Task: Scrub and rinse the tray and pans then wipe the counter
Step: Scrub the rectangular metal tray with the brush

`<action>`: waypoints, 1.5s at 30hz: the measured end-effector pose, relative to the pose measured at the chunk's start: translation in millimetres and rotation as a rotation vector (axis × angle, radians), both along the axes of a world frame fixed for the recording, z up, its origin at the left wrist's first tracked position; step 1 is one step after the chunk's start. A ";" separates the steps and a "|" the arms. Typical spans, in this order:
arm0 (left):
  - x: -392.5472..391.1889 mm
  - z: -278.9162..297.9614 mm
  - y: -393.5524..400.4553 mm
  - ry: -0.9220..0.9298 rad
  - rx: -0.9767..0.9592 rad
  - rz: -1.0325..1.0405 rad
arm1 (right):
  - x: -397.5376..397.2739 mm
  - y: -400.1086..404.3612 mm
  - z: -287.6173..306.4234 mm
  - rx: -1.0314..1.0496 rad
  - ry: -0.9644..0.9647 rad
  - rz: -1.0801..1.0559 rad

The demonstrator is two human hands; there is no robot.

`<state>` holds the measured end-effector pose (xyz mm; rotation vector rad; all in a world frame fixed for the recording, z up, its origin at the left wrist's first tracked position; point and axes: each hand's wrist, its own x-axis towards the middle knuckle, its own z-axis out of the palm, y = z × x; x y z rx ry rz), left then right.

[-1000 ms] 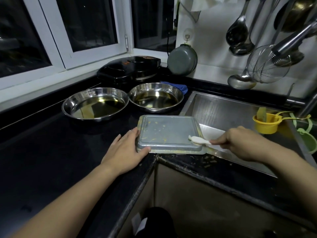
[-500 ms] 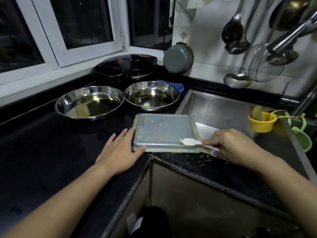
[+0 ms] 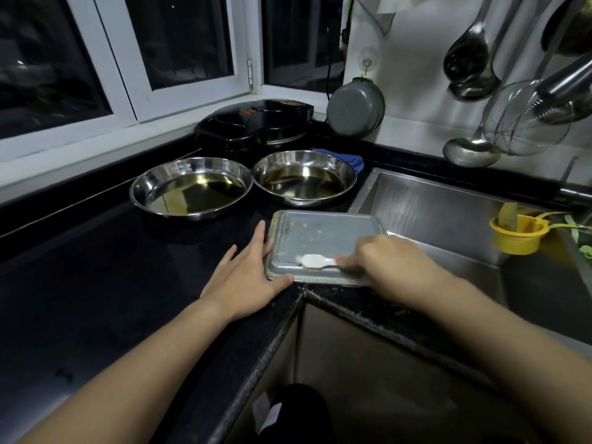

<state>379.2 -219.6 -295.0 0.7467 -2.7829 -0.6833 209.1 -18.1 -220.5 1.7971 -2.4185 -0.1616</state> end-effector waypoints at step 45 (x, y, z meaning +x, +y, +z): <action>-5.8 -4.6 -3.5 0.005 -0.179 -0.019 | -28.8 -113.2 0.1 0.020 -0.205 -0.123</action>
